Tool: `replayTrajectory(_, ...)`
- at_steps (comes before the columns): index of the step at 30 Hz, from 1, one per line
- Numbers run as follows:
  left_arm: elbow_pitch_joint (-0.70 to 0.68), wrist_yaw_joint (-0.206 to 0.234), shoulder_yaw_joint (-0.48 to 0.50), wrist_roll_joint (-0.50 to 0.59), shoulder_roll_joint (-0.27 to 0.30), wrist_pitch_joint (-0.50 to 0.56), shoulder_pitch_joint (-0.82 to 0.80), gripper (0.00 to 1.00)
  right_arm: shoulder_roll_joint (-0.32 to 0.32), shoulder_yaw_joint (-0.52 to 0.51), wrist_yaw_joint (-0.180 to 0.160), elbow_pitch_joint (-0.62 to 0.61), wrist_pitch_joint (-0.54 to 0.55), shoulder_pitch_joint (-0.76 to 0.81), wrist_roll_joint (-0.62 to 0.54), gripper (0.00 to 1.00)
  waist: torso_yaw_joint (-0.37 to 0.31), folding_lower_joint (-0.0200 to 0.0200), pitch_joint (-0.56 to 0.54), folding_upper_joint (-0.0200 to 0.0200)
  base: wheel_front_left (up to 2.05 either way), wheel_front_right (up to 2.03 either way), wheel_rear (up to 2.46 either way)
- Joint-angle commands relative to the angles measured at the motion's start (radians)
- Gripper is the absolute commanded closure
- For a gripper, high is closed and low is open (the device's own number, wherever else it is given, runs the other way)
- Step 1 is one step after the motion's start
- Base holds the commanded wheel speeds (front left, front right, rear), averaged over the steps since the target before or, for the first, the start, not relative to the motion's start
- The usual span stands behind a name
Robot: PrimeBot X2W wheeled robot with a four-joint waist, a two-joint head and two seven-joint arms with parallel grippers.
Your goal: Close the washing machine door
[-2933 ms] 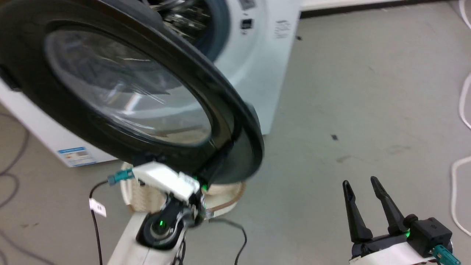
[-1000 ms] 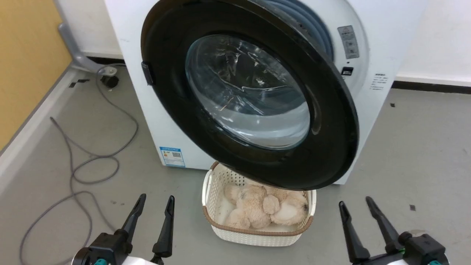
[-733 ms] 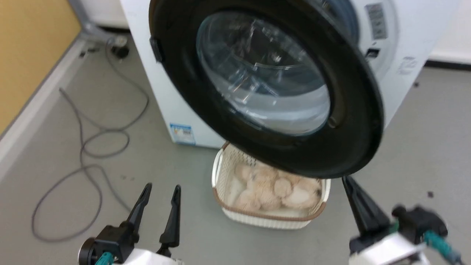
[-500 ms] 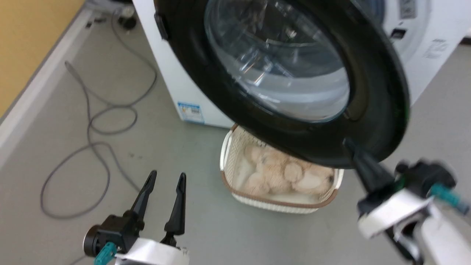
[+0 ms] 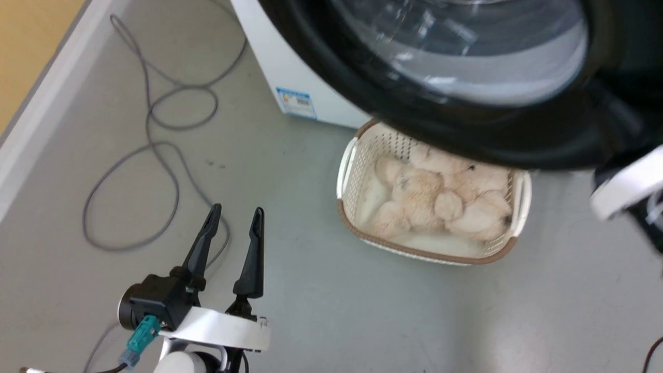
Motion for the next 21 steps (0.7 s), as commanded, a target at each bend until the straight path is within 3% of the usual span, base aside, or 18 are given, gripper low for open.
replayTrajectory(1, -0.006, -0.007, 0.003, 0.007, -0.006, -0.004, -0.017, 0.0, -0.013, -0.011, -0.002, 0.017, 0.004, -0.037, 0.008, 1.0, 0.014, -0.0001, 0.022, 0.0, 0.0, 0.0, 0.0)
replayTrajectory(13, 0.0, -0.012, 0.006, -0.005, -0.013, -0.004, -0.045, 0.0, -0.021, -0.111, -0.002, 0.225, 0.056, -0.296, 0.028, 1.0, 0.035, -0.0001, 0.066, 0.0, 0.0, 0.0, 0.0)
replayTrajectory(21, -0.014, 0.0, 0.001, -0.022, -0.013, -0.004, -0.049, 0.0, 0.001, -0.123, -0.002, 0.302, 0.037, -0.362, 0.008, 1.0, 0.029, -0.0001, 0.064, 0.0, 0.0, 0.0, 0.0)
